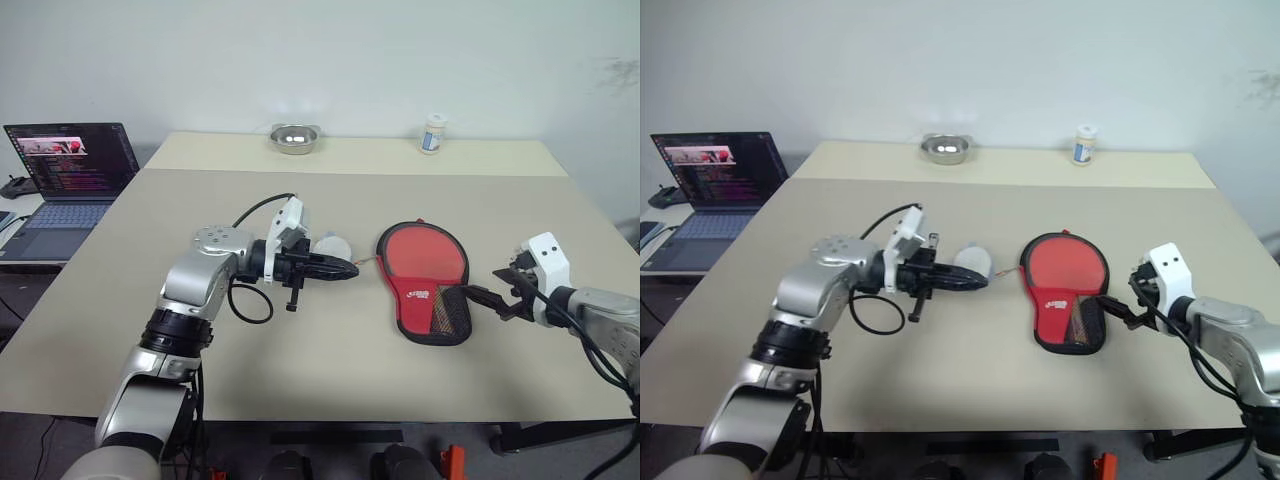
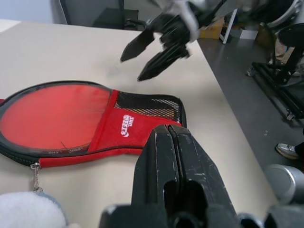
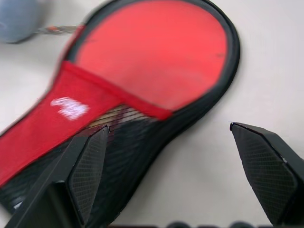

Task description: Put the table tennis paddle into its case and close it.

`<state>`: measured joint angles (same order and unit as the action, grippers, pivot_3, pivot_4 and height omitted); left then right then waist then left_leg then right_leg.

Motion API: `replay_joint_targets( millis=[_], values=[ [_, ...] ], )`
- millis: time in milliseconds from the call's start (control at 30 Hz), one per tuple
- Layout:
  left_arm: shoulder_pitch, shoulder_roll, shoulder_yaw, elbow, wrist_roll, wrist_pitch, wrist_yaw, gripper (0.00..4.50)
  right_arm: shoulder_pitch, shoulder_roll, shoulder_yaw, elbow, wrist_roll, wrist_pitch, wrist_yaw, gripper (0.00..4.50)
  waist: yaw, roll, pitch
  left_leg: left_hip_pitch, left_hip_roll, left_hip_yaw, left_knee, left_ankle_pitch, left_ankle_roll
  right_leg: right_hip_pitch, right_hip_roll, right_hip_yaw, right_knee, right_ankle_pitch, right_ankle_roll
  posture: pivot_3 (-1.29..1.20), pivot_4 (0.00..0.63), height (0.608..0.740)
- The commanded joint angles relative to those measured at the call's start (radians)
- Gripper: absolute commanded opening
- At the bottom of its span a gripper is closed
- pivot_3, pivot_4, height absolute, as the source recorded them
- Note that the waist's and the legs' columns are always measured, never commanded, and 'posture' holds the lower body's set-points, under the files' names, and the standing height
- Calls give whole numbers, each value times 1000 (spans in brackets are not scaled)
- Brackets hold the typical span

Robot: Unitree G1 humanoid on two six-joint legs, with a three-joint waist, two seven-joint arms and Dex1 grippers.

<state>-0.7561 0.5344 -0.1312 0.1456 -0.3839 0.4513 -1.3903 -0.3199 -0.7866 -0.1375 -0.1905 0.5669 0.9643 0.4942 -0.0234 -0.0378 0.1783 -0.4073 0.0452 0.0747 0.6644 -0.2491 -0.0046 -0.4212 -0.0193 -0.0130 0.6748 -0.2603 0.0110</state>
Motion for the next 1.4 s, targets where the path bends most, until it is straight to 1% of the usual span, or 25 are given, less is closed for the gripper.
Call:
replay_joint_targets(
  millis=[33, 333, 533, 633, 733, 933, 1033, 1067, 1200, 1300, 1400],
  values=[
    [14, 31, 31, -58, -16, 0, 22, 30, -34, 37, 18, 73, -41, -40, 5, 4500, -1, 0, 0, 0, 0, 0, 0, 0, 0, 0, 0, 0, 0, 0, 0, 0, 150, 740],
    [32, 41, 27, -86, -28, 8, 53, 30, -108, 130, 75, 250, -144, -102, 9, 4500, -4, 0, 0, 2, 0, 2, 0, 0, 0, 0, 0, 1, 2, 0, 0, 0, 150, 740],
    [33, 38, 15, -87, -21, 0, 53, 30, -104, 155, 125, 292, -190, -94, 29, 4500, -5, 0, 0, 4, 1, 4, 0, 0, 0, 1, 0, 3, 3, 0, 0, 0, 150, 740],
    [34, 39, 13, -88, -19, -1, 55, 0, -85, 152, 149, 283, -206, -84, 44, 3895, -6, -1, -1, 6, 1, 5, 0, 0, 0, 2, 0, 4, 4, 0, 0, 0, 150, 740],
    [39, 46, 12, -86, -13, -4, 54, 0, -70, 162, 163, 242, -200, -61, 51, 2978, -5, -1, -2, 7, 2, 5, 0, 0, 0, 2, 0, 3, 4, 0, 0, 0, 150, 740],
    [68, 75, 8, -72, 22, -41, 54, 0, -57, 236, 180, 186, -196, -17, 33, 1009, -9, -4, -4, 7, 3, 5, 0, 0, 0, 2, 0, 4, 4, 0, 0, 0, 150, 740],
    [93, 106, 15, -82, 12, -27, 37, 0, -82, 285, 174, 184, -194, -9, 16, 190, -14, -6, -5, 8, 4, 6, -1, 0, 0, 2, 0, 5, 5, 0, 0, 0, 150, 740],
    [104, 122, 13, -91, 8, -18, 25, 0, -95, 299, 171, 176, -188, -3, 13, 13, -18, -6, -6, 9, 5, 6, -1, 0, 0, 2, 0, 4, 5, 0, 0, 0, 150, 740],
    [140, 177, 12, -150, -29, 30, -23, 0, -139, 352, 156, 101, -149, 55, 1, 13, -31, -6, -5, 10, 8, 6, -1, 0, 0, 1, 1, 5, 6, 1, -3, 0, 150, 740],
    [144, 190, 20, -182, -59, 60, -29, 0, -141, 392, 152, 34, -125, 112, -9, 13, -32, -6, -5, 9, 11, 7, -2, 0, 0, 1, 4, 4, 6, 1, -4, 0, 150, 740],
    [145, 197, 17, -205, -73, 75, -34, 0, -120, 430, 176, -49, -116, 164, -13, 13, -32, -5, -5, 8, 14, 7, -2, 0, -1, -1, 8, 4, 6, 0, -5, 0, 150, 740]
  ],
)
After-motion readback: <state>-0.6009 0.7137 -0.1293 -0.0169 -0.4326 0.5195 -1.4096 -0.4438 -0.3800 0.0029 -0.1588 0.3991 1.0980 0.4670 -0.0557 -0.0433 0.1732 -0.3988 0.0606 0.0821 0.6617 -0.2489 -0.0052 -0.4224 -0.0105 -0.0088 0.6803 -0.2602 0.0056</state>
